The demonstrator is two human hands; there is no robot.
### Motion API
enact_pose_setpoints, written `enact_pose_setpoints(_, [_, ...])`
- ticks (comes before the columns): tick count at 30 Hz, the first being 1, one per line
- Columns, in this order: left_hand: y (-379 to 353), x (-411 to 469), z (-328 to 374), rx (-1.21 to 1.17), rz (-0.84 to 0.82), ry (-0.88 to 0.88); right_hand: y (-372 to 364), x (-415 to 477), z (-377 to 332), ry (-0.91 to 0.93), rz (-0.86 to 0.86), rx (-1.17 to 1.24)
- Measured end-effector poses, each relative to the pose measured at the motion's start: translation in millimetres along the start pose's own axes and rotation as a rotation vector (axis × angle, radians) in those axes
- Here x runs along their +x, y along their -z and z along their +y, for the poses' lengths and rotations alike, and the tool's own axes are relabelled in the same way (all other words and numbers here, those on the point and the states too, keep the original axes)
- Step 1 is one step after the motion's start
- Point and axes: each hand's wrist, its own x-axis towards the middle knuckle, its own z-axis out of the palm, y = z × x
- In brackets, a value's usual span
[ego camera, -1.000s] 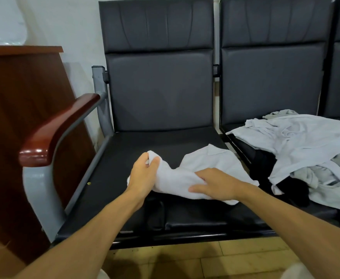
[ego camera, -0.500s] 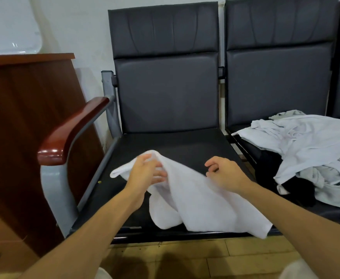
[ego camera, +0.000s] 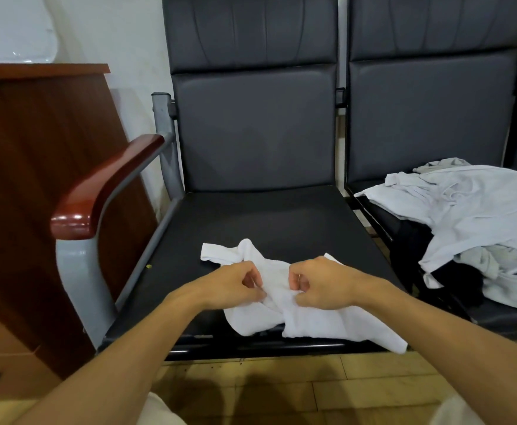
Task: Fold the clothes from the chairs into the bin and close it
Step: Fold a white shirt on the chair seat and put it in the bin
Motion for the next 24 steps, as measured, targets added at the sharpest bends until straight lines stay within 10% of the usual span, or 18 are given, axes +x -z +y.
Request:
enact_pose_setpoints(6, [-2.6, -8.6, -1.4, 0.047, -0.134, -0.082, 19.3, -4.0, 17.8, -0.145, 0.194, 0.503])
enact_pose_setpoints(13, [8.0, -3.1, -13.9, 0.139, 0.156, -0.154, 34.5, 7.2, 66.7, -0.423, 0.765, 1.131])
enact_pose_setpoints(17, [11.9, -0.1, -26.5, 0.248, 0.236, 0.007, 18.3, 11.3, 99.6, -0.644, 0.761, 0.846])
enact_pose_setpoints(24, [6.6, 2.4, -8.6, 0.216, 0.301, 0.004, 19.4, -0.2, 46.9, -0.170, 0.459, 0.407])
